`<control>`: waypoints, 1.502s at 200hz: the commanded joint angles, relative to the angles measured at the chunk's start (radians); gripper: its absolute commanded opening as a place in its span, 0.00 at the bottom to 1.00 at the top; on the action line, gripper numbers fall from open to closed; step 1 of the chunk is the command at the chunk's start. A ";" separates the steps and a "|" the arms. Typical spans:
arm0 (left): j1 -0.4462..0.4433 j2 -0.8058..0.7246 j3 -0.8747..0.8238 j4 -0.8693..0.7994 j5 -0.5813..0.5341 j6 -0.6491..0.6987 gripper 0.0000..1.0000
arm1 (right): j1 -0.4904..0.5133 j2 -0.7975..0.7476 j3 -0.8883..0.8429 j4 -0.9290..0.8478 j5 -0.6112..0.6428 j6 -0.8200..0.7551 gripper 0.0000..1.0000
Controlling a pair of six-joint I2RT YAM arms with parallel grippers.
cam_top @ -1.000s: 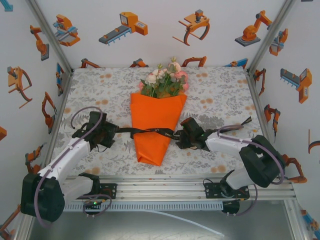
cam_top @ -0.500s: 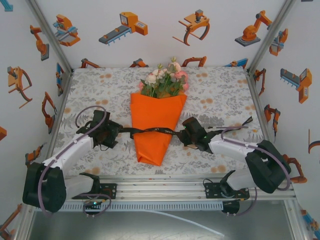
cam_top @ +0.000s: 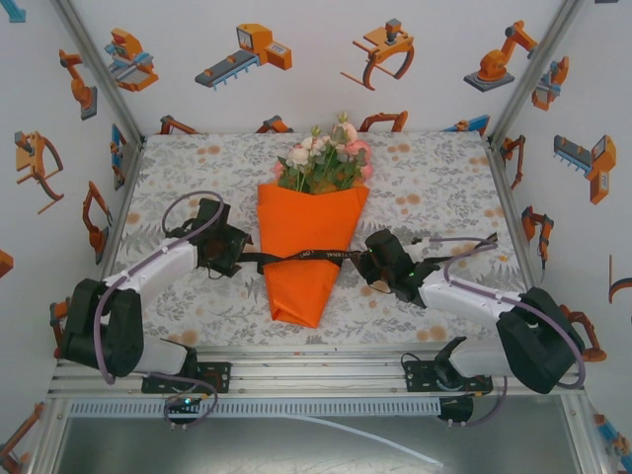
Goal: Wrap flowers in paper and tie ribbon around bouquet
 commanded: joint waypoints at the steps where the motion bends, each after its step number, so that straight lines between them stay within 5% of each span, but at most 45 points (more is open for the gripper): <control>1: -0.011 0.035 0.032 -0.060 0.016 -0.044 0.62 | 0.005 -0.021 0.035 -0.003 0.051 -0.073 0.00; 78: -0.023 0.138 0.052 -0.039 0.052 -0.126 0.59 | 0.005 0.007 0.081 -0.010 0.019 -0.153 0.00; 154: -0.023 0.189 0.048 -0.011 0.078 -0.162 0.36 | 0.005 -0.005 0.101 -0.052 0.021 -0.184 0.00; 201: -0.018 0.190 0.052 0.001 0.067 -0.148 0.00 | 0.005 -0.031 0.111 -0.071 0.050 -0.279 0.00; 243: 0.048 0.125 0.074 -0.056 0.007 -0.005 0.00 | -0.079 -0.061 0.082 -0.106 0.038 -0.486 0.00; 300: 0.143 0.037 0.013 -0.037 0.004 0.089 0.00 | -0.235 -0.117 -0.035 -0.165 0.051 -0.524 0.00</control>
